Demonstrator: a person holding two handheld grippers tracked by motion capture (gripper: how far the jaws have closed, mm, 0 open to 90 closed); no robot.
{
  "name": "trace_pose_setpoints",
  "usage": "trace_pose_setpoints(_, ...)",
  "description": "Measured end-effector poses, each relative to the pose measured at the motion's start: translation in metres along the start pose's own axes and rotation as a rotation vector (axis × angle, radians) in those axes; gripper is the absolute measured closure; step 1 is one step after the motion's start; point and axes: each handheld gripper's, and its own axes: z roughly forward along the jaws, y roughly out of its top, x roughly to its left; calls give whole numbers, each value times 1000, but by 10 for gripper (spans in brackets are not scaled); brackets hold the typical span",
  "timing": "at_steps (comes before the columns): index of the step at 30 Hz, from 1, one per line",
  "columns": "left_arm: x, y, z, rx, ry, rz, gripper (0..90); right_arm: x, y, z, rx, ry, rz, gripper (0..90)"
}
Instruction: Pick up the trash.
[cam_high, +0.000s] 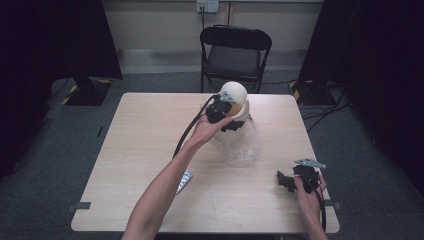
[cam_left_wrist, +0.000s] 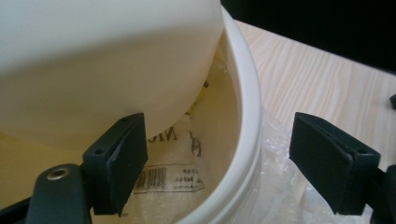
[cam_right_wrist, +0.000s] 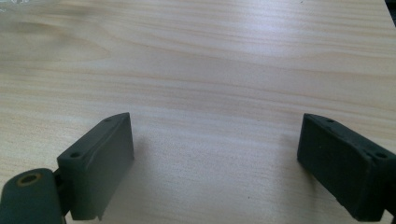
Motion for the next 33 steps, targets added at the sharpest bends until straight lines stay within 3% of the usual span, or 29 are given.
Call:
trace_pose_setpoints(4, 1, 2, -8, -28, -14, -15, 188, 0, 0, 0, 0, 1, 1, 99)
trace_pose_setpoints(8, -4, 0, -22, -43, -12, 9, 188, 0, 0, 0, 0, 1, 1, 99)
trace_pose_setpoints(16, -3, -14, -60, -83, 0, 15, 188, 0, 0, 0, 1, 3, 3, 98)
trace_pose_setpoints(20, -3, -28, -82, -87, 20, 17, 189, 0, 0, 0, 1, 3, 3, 98)
trace_pose_setpoints(26, -5, -48, -98, -91, 29, -8, 196, 0, 0, 0, 1, 3, 3, 98)
trace_pose_setpoints(31, -10, -75, -117, -85, 50, -39, 201, 0, 0, 0, 1, 3, 3, 98)
trace_pose_setpoints(33, -12, -83, -125, -88, 62, -32, 178, 0, 0, 0, 1, 3, 3, 98)
